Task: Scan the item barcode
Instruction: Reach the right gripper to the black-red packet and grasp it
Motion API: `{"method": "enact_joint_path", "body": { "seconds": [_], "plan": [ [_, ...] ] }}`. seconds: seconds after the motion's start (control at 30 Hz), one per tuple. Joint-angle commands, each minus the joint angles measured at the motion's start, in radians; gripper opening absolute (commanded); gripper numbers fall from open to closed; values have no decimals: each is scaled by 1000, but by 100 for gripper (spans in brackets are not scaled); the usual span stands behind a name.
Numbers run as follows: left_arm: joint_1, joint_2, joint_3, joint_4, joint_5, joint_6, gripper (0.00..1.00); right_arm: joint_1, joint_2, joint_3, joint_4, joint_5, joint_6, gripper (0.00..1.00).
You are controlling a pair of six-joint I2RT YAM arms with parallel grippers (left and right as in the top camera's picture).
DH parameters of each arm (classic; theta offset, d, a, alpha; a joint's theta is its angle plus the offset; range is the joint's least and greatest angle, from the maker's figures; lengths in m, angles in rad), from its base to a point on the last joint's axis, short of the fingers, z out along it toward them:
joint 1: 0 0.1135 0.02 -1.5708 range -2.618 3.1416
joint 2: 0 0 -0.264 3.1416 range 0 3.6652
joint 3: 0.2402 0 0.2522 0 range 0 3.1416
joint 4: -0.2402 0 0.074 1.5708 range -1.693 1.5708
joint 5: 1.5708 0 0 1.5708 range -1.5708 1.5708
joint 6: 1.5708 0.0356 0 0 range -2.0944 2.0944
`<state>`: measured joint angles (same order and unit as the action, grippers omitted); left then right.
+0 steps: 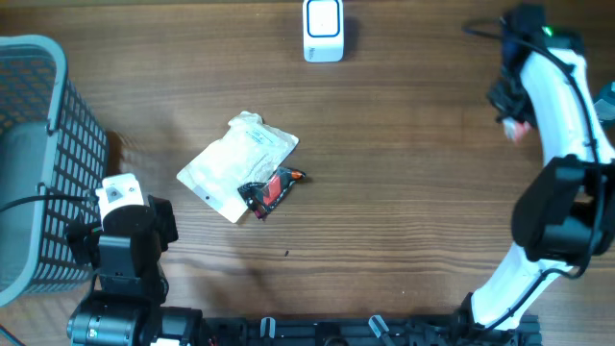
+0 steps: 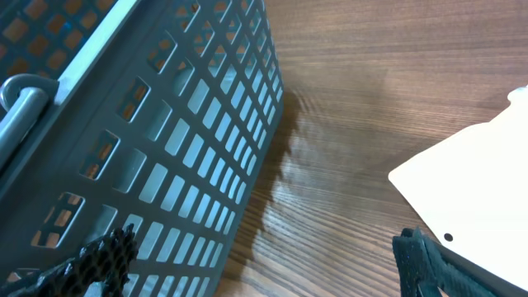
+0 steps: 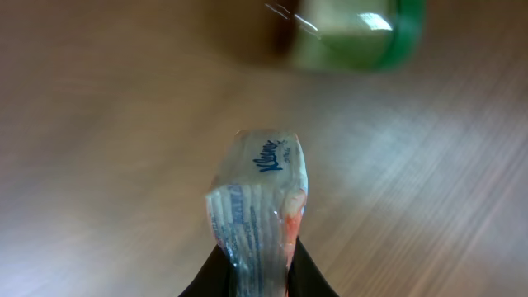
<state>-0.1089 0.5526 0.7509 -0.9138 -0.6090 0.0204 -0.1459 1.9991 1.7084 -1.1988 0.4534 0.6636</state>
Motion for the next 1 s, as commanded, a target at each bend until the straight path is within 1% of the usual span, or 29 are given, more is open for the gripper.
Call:
{"method": "enact_joint_path", "body": {
  "seconds": [0.0, 0.03, 0.07, 0.1, 0.13, 0.17, 0.27, 0.33, 0.4, 0.43, 0.47, 0.53, 0.57, 0.6, 0.63, 0.67, 0.7, 0.77, 0.8, 0.87, 0.9, 0.93, 0.97],
  "plan": [
    [7, -3, 3, 3, -10, 1, 100, -130, 6, -157, 80, -25, 16, 5],
    [7, -3, 3, 3, -10, 1, 100, -192, 6, -203, 116, -69, 17, 7],
    [7, -3, 3, 3, -10, 1, 100, -217, 6, -205, 133, -103, 12, 24],
    [7, -3, 3, 3, -10, 0, 100, -235, 6, -203, 150, -166, -47, 49],
    [7, -3, 3, 3, -10, 1, 100, -247, 5, -192, 159, -233, -117, 71],
    [7, -3, 3, 3, -10, 0, 100, -251, 3, -160, 143, -278, -139, 99],
    [7, -3, 3, 3, -10, 1, 100, -250, -63, -48, 24, -237, -134, 100],
    [7, -3, 3, 3, -10, 0, 100, -233, -156, 22, -45, -320, -133, 100],
    [7, -3, 3, 3, -10, 1, 100, -174, -267, 43, -66, -478, -152, 100],
    [7, -3, 3, 3, -10, 1, 100, -23, -354, 43, -45, -636, -270, 100],
    [7, -3, 3, 3, -10, 1, 100, 69, -363, 43, -43, -754, -320, 100],
    [7, -3, 3, 3, -10, 0, 100, 193, -354, 26, -32, -901, -314, 100],
    [7, -3, 3, 3, -10, 1, 100, 271, -343, 3, -21, -948, -262, 100],
    [7, -3, 3, 3, -10, 1, 100, 348, -331, -15, -29, -930, -185, 93],
    [7, -3, 3, 3, -10, 1, 100, 413, -321, -28, -39, -883, -134, 88],
    [7, -3, 3, 3, -10, 1, 100, 506, -307, -41, -64, -761, 5, 89],
    [7, -3, 3, 3, -10, 1, 100, 586, -296, -52, -72, -713, 90, 100],
    [7, -3, 3, 3, -10, 1, 100, 718, -276, -74, -23, -718, 150, 100],
    [7, -3, 3, 3, -10, 0, 100, 782, -265, -82, 23, -707, 142, 100],
    [7, -3, 3, 3, -10, 1, 100, 868, -238, -84, 69, -594, 151, 100],
    [7, -3, 3, 3, -10, 1, 100, 904, -216, -84, 70, -560, 221, 100],
    [7, -3, 3, 3, -10, 1, 100, 930, -174, -84, 58, -585, 359, 99],
    [7, -3, 3, 3, -10, 1, 100, 939, -124, -84, 74, -634, 409, 93]
  ]
}}
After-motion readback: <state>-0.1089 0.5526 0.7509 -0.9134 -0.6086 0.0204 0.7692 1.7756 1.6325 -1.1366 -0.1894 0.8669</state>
